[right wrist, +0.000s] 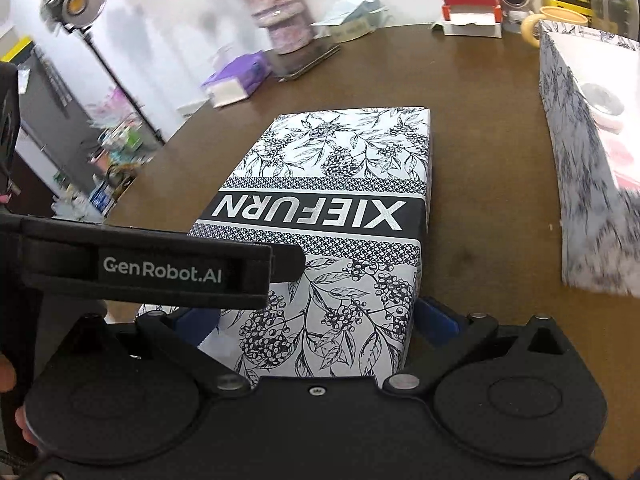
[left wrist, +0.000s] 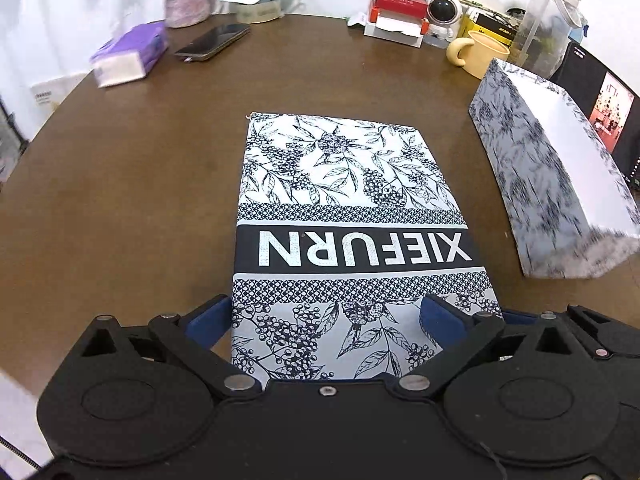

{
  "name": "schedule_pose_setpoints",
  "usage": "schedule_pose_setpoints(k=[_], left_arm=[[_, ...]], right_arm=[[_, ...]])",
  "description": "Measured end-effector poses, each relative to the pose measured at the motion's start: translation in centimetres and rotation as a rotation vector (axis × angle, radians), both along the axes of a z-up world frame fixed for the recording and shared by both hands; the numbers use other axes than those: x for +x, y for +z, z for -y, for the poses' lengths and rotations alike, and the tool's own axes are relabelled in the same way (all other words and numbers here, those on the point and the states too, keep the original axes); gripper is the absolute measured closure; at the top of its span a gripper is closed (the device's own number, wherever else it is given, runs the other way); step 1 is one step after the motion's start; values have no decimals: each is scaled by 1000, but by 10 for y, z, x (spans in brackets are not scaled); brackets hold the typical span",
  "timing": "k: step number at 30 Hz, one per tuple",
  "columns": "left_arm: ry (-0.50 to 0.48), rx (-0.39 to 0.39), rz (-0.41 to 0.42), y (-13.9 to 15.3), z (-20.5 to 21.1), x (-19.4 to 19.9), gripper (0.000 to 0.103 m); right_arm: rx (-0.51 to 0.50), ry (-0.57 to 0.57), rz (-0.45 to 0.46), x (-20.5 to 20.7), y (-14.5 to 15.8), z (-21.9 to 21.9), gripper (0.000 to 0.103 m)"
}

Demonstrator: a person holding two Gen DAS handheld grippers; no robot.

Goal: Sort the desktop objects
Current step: 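Lift the lid with both grippers and carry it over the open floral box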

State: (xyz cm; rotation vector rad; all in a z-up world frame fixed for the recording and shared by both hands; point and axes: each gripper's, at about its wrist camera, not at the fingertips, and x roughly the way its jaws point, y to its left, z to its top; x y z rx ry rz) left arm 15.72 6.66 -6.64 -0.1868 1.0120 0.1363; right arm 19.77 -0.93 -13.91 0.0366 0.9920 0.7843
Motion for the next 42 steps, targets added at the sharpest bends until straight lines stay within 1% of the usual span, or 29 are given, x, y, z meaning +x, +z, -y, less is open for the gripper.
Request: schedule_pose_setpoints(k=[4, 10, 20, 26, 30, 36, 42], left_arm=[[42, -16, 16, 3, -7, -35, 3], [75, 0, 54, 9, -10, -78, 3], [77, 33, 124, 25, 6, -105, 3], [62, 49, 172, 38, 20, -106, 3], [38, 41, 198, 42, 33, -99, 3], [-9, 13, 214, 42, 52, -81, 4], [-62, 1, 232, 39, 72, -60, 4]], right_arm=[[-1, 30, 17, -29, 8, 11, 0], [6, 58, 25, -63, 16, 24, 0], [31, 43, 76, -88, 30, 45, 0], [42, 13, 148, -95, 49, 58, 0], [43, -23, 198, -95, 62, 74, 0], [39, -90, 237, -86, 79, 101, 0], [27, -151, 263, -68, 86, 124, 0]])
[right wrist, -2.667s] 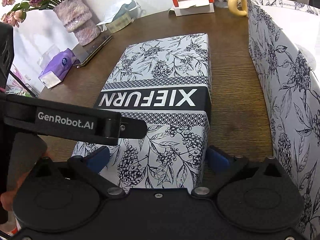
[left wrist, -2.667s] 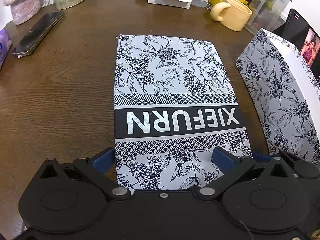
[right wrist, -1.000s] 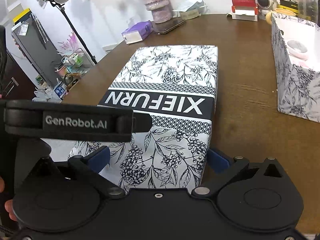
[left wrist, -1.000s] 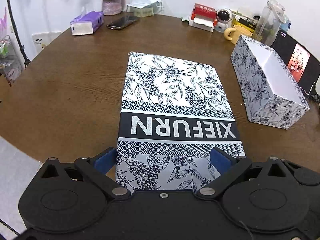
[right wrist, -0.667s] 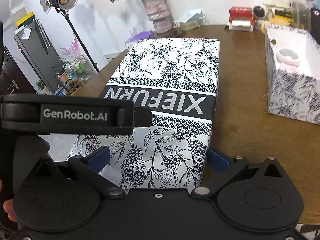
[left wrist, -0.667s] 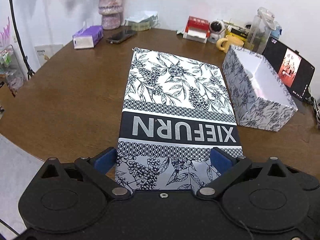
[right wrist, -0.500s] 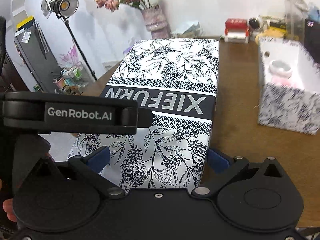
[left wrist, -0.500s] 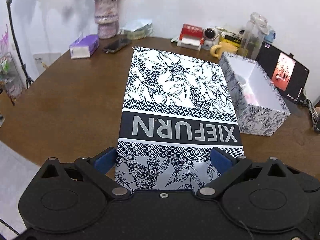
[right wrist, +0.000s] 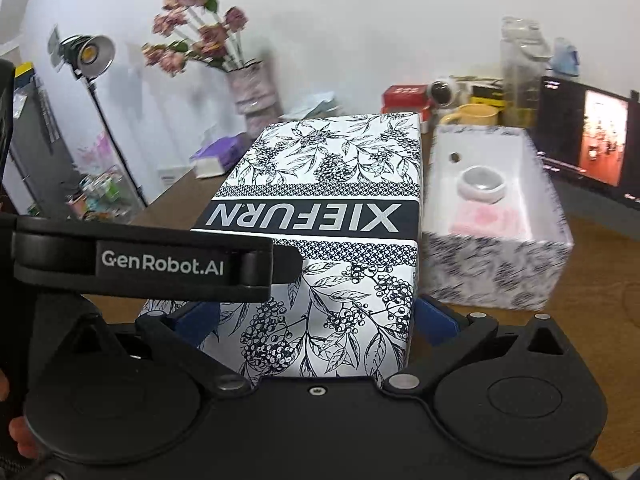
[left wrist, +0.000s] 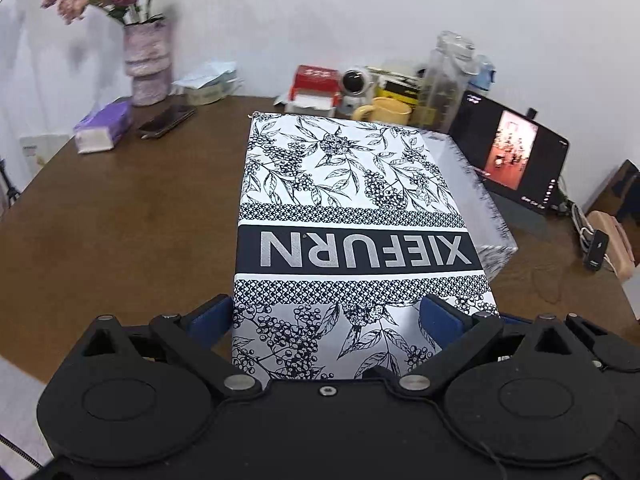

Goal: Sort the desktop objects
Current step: 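Lift the lid with both grippers and carry it over the open floral box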

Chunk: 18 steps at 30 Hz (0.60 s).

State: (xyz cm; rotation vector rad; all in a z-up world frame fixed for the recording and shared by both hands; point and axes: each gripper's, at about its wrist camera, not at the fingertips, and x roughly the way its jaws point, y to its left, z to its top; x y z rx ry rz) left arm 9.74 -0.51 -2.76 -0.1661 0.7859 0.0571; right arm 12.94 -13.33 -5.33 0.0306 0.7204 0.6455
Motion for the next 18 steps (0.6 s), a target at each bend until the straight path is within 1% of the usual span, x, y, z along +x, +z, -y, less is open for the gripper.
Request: schedule_pose_setpoints(k=[6, 12, 18], left_arm=[[-51, -10, 22, -4, 13, 32, 4], [-92, -14, 26, -16, 17, 77, 4], [-97, -16, 12, -29, 8, 119, 4]], right_arm=[[-6, -52, 18, 28, 4, 22, 0], [-16, -90, 27, 71, 7, 43, 0], [-25, -94, 18, 116, 5, 53, 0]])
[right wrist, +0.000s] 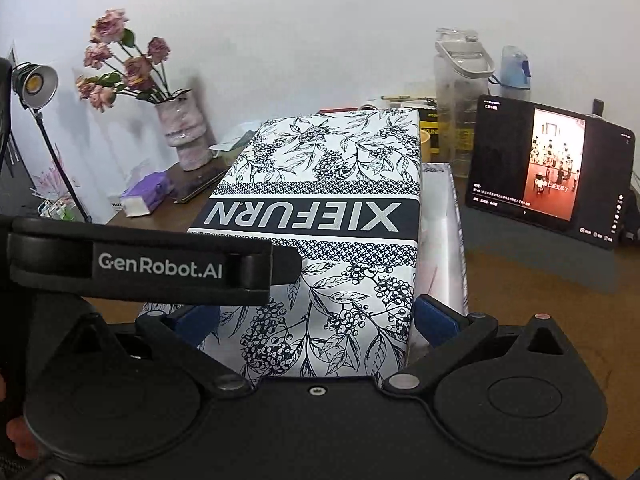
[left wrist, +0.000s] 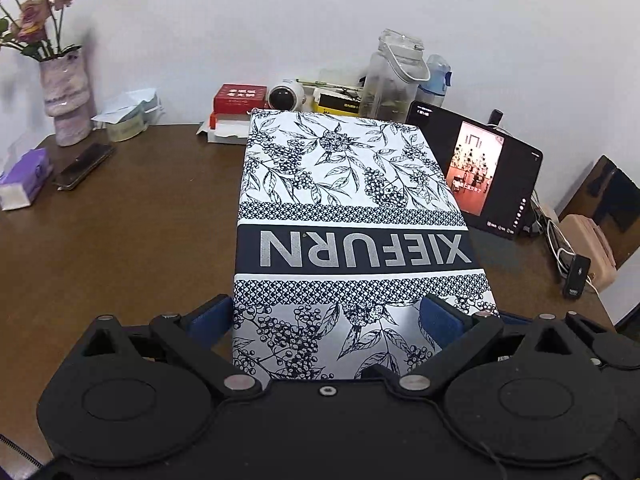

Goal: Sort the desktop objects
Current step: 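Lift the lid with both grippers and carry it over the open floral box, then lower the lid onto the floral box rim with both grippers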

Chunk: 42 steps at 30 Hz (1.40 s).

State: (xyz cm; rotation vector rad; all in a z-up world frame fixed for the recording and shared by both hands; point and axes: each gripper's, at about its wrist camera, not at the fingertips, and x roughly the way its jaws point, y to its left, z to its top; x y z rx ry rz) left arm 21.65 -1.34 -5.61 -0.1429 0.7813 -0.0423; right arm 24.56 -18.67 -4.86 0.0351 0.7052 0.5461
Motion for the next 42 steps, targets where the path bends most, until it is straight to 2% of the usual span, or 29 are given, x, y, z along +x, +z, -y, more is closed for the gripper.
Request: schedule_pose_setpoints(k=[7, 15, 24, 42], left_arm=[[13, -6, -21, -11, -9, 45, 4], [6, 2, -42, -25, -10, 76, 4], [-7, 3, -84, -39, -4, 100, 4], [-23, -22, -167, -49, -4, 123, 3]], right_arm=[[-7, 9, -5, 45, -4, 4, 0], [-2, 3, -36, 77, -16, 10, 0], [-1, -17, -74, 94, -33, 13, 0], [-30, -33, -112, 108, -43, 12, 0]])
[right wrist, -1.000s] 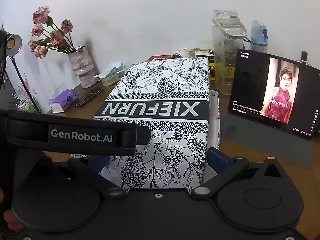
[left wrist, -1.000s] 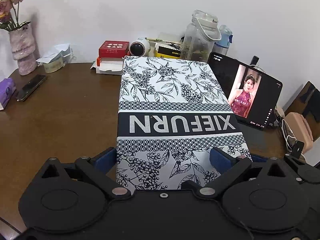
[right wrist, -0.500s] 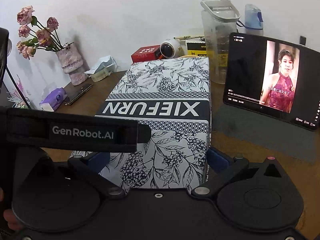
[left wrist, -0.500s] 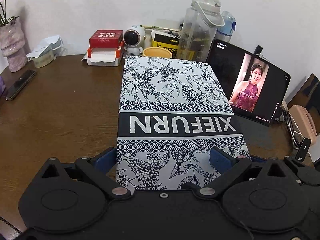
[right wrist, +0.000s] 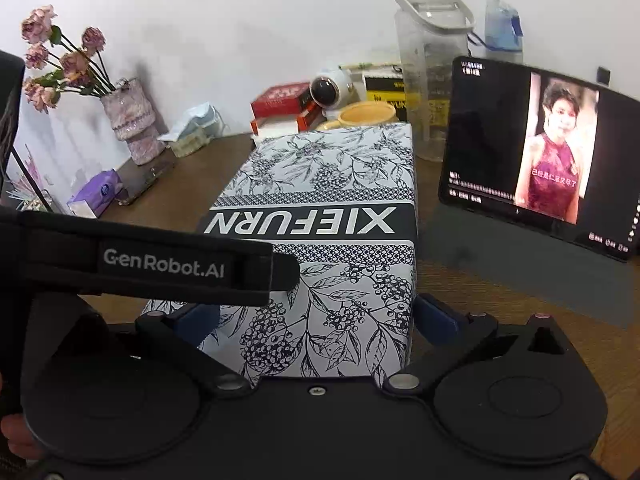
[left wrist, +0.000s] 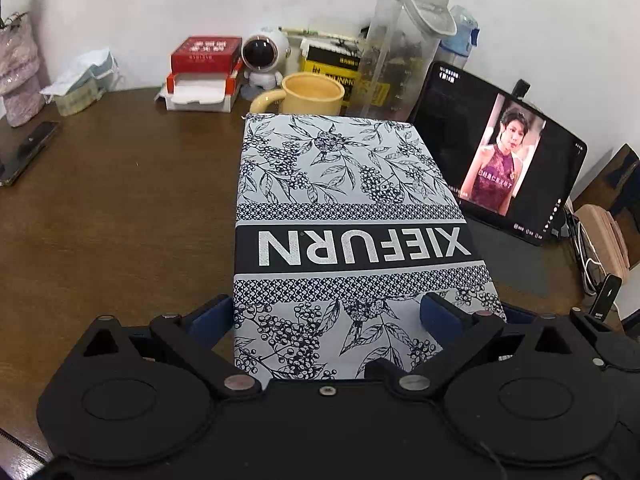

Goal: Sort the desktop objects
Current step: 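Lower the lid onto the floral box rim with both grippers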

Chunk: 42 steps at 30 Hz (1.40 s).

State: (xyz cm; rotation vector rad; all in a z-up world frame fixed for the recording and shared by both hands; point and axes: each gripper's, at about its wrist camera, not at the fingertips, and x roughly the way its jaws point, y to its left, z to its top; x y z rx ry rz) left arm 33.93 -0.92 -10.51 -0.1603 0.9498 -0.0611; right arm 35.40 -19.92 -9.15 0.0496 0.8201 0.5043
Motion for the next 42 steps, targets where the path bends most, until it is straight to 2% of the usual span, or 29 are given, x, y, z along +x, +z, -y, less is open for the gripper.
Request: schedule_pose_setpoints(k=[6, 12, 20, 25, 42], left_arm=[[-19, 59, -23, -11, 10, 3, 3], [-28, 58, -52, -21, 10, 9, 0], [-29, 46, -57, -23, 8, 9, 0], [-13, 41, -58, -22, 5, 8, 0], [28, 63, -49, -16, -37, 2, 0]], right_arm=[[1, -6, -50, 5, -13, 1, 0], [-6, -11, -82, 10, -20, -1, 0], [63, -32, -142, 21, -27, 6, 0], [84, -36, -140, 21, -30, 4, 0], [80, 8, -130, 15, -32, -47, 0]])
